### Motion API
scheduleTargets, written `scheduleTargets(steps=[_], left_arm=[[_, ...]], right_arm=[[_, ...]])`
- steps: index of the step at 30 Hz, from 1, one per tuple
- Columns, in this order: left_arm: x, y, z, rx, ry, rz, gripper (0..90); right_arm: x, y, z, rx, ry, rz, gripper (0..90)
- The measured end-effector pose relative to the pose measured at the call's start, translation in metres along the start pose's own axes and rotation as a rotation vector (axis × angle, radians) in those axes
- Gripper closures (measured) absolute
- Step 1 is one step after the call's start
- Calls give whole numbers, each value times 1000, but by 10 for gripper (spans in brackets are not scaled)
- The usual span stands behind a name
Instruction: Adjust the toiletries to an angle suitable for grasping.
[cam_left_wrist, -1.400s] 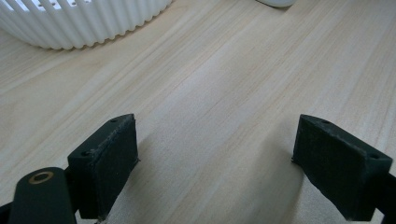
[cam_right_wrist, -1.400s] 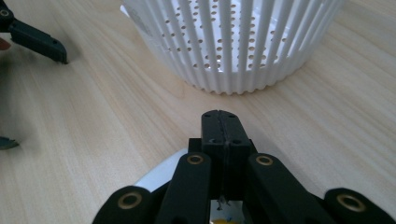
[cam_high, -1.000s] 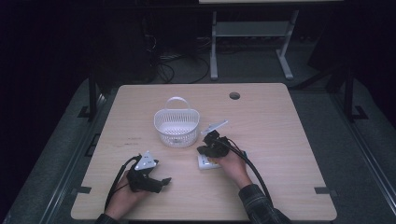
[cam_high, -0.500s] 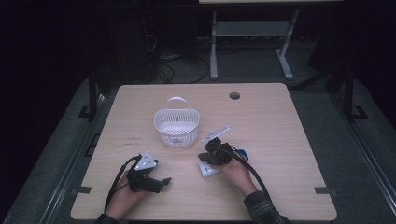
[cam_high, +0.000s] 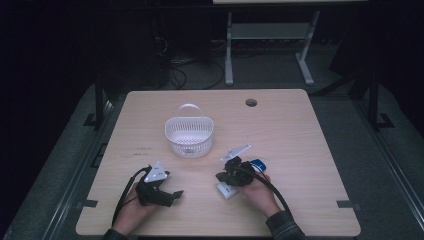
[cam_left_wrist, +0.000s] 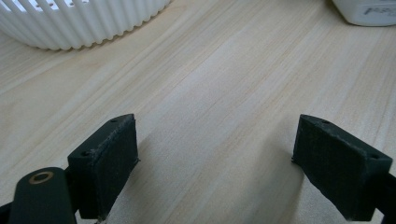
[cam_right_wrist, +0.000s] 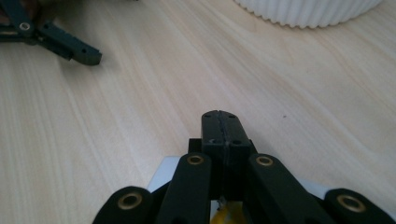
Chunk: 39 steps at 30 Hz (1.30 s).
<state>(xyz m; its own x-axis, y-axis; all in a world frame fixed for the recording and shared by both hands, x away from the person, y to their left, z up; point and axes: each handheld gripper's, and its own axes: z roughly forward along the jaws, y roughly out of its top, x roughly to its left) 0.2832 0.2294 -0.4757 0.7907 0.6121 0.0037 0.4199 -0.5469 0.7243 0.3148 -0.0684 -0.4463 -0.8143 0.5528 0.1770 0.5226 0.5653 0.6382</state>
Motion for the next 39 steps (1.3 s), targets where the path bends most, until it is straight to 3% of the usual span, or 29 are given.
scheduleTargets(steps=[26, 39], left_arm=[[0, 0, 0, -1, -2, -6, 129], [0, 0, 0, 4, -3, -2, 129]], right_arm=[[19, -43, -33, -5, 31, 23, 896], [21, -65, -47, 22, 0, 34, 896]])
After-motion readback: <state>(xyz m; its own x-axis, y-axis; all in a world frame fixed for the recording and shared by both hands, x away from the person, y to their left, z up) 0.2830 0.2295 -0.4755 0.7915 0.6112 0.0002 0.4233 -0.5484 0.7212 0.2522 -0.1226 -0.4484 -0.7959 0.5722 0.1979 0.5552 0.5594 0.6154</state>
